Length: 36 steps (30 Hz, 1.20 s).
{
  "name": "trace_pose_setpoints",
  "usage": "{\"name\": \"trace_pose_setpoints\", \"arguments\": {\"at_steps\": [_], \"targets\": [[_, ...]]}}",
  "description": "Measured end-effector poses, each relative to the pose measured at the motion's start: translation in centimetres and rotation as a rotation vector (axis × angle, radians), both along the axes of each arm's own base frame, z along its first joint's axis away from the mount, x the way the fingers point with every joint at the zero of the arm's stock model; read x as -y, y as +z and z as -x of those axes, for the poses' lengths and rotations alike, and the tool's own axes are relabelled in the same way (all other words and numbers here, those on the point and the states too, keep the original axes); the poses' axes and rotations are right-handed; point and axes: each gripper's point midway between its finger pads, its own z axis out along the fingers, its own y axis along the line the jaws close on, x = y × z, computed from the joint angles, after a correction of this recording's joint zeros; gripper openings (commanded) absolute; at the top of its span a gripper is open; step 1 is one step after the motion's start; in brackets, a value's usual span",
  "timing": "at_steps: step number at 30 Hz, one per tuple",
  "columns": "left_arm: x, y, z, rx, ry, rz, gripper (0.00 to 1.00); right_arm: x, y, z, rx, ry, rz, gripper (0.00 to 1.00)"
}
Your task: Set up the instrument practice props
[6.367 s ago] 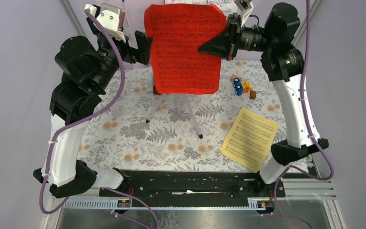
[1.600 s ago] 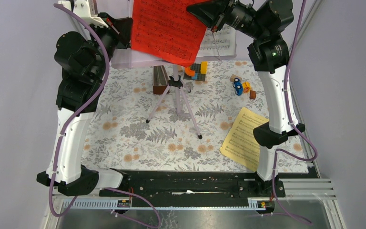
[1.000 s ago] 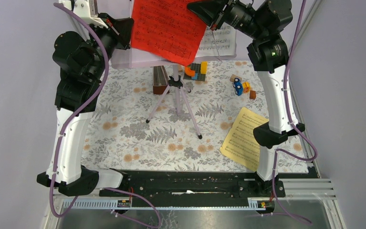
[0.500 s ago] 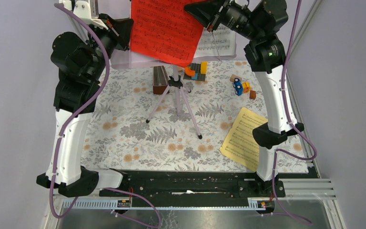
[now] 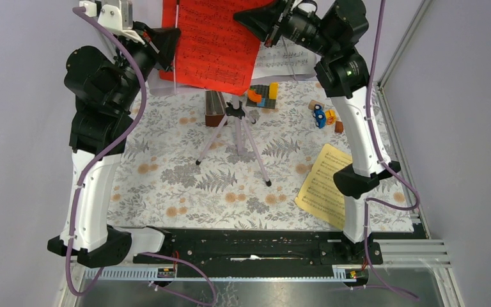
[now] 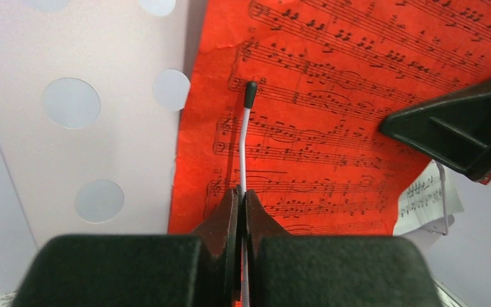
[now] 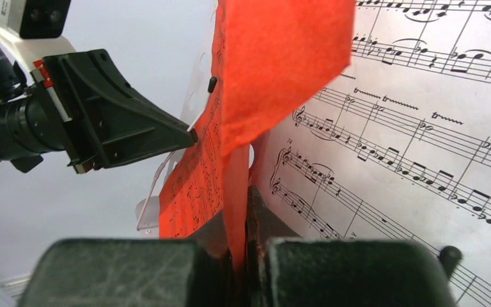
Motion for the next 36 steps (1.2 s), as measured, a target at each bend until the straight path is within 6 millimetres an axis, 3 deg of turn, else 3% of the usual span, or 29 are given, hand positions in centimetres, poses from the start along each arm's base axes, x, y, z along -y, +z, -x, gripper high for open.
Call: {"name": "trace_pose_setpoints", "arguments": {"at_steps": [5, 11, 17, 22, 27, 36], "targets": [[0.2, -0.1, 0.4, 0.011, -0.019, -0.012, 0.00, -1.0, 0.1, 0.2, 0.025, 0.000, -0.004, 0.05], [0.1, -0.2, 0.6, 0.013, -0.021, -0.018, 0.00, -2.6, -0.4, 1.0, 0.038, 0.031, 0.005, 0.18], [0.2, -0.3, 0.6, 0.015, -0.024, -0.019, 0.00, -2.7, -0.6, 0.9, 0.043, 0.025, 0.011, 0.26], [0.2, -0.2, 0.6, 0.019, -0.023, -0.017, 0.00, -2.7, -0.8, 0.8, 0.050, 0.017, 0.027, 0.26], [0.2, -0.2, 0.6, 0.019, -0.023, -0.017, 0.00, -2.6, -1.3, 0.7, 0.047, 0.005, 0.052, 0.09], [0.4, -0.3, 0.7, 0.025, -0.040, -0.029, 0.00, -2.0, -0.4, 1.1, 0.091, -0.016, 0.044, 0.06]]}}
